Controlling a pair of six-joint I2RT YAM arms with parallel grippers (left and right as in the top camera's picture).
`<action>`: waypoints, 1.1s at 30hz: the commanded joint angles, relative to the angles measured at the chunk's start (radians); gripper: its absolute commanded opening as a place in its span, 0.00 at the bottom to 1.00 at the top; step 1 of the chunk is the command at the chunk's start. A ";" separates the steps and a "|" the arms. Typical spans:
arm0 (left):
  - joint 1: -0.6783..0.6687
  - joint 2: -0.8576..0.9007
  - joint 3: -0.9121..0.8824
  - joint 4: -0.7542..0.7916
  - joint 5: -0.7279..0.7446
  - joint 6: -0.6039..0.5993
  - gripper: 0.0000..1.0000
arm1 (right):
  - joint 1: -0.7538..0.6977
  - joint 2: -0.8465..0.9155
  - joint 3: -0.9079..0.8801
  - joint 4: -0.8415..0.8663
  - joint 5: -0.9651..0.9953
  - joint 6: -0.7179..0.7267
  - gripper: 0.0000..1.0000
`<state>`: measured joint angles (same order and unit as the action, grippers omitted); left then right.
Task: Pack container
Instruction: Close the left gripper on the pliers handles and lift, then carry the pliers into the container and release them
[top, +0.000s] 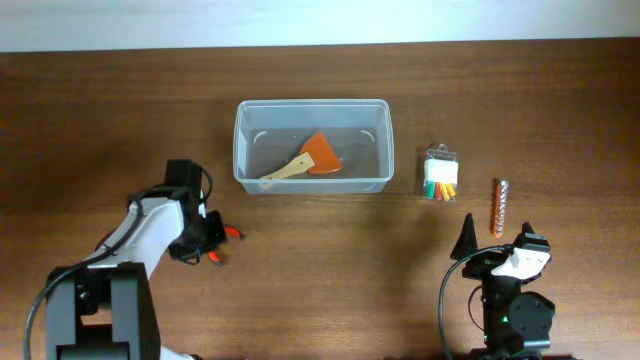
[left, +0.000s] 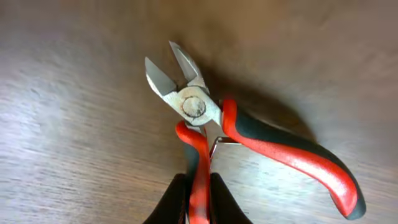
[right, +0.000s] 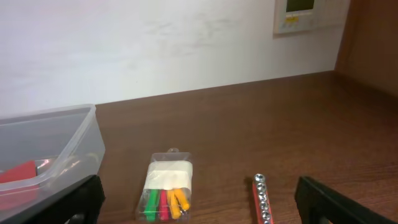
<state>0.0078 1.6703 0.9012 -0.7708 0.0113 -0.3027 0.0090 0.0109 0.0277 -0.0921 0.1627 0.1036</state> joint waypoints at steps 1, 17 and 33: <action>0.002 0.005 0.103 -0.015 -0.006 0.005 0.02 | -0.003 -0.007 -0.010 0.000 -0.002 -0.002 0.99; -0.009 0.005 0.578 -0.211 0.045 0.135 0.02 | -0.004 -0.007 -0.009 -0.001 -0.002 -0.002 0.99; -0.284 0.006 0.704 -0.097 0.113 0.309 0.02 | -0.003 -0.007 -0.009 -0.001 -0.002 -0.002 0.99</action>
<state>-0.2363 1.6760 1.5841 -0.8940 0.1024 -0.0502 0.0090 0.0109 0.0277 -0.0921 0.1627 0.1036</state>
